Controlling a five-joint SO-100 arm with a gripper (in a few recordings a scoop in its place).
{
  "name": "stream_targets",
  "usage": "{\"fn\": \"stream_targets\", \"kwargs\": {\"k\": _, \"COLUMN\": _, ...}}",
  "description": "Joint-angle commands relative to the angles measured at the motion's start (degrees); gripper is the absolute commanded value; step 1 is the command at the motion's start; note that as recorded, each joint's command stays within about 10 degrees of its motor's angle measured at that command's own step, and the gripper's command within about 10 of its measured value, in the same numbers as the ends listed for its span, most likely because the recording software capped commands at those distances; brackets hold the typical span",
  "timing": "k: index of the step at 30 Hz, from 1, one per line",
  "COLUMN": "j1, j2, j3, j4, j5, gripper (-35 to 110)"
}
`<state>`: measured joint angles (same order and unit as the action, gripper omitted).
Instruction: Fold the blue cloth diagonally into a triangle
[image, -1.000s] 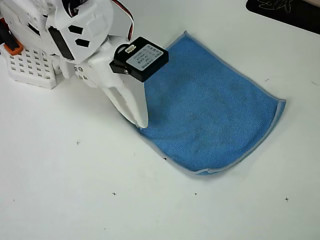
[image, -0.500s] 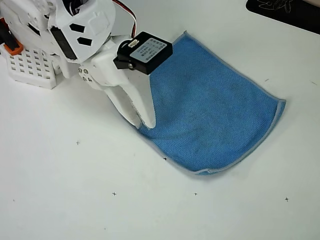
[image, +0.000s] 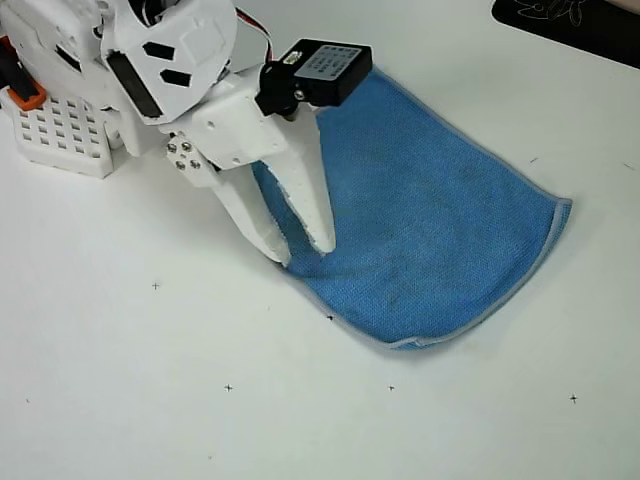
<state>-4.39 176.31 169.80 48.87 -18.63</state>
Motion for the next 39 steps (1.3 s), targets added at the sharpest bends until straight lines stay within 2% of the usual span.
{"fn": "stream_targets", "kwargs": {"k": 1, "j1": -3.3, "j2": -9.8, "j3": -9.9, "j4": -2.9, "j5": -1.5, "gripper": 23}}
{"fn": "stream_targets", "kwargs": {"k": 7, "j1": -7.1, "j2": -25.8, "j3": -18.9, "j4": -6.9, "j5": -1.9, "gripper": 23}}
{"fn": "stream_targets", "kwargs": {"k": 17, "j1": -8.8, "j2": -53.2, "j3": -34.2, "j4": -6.8, "j5": -2.4, "gripper": 23}}
{"fn": "stream_targets", "kwargs": {"k": 28, "j1": -9.6, "j2": -57.6, "j3": -49.7, "j4": -6.8, "j5": -3.6, "gripper": 23}}
{"fn": "stream_targets", "kwargs": {"k": 39, "j1": -13.1, "j2": -65.3, "j3": -54.6, "j4": -7.0, "j5": -2.5, "gripper": 23}}
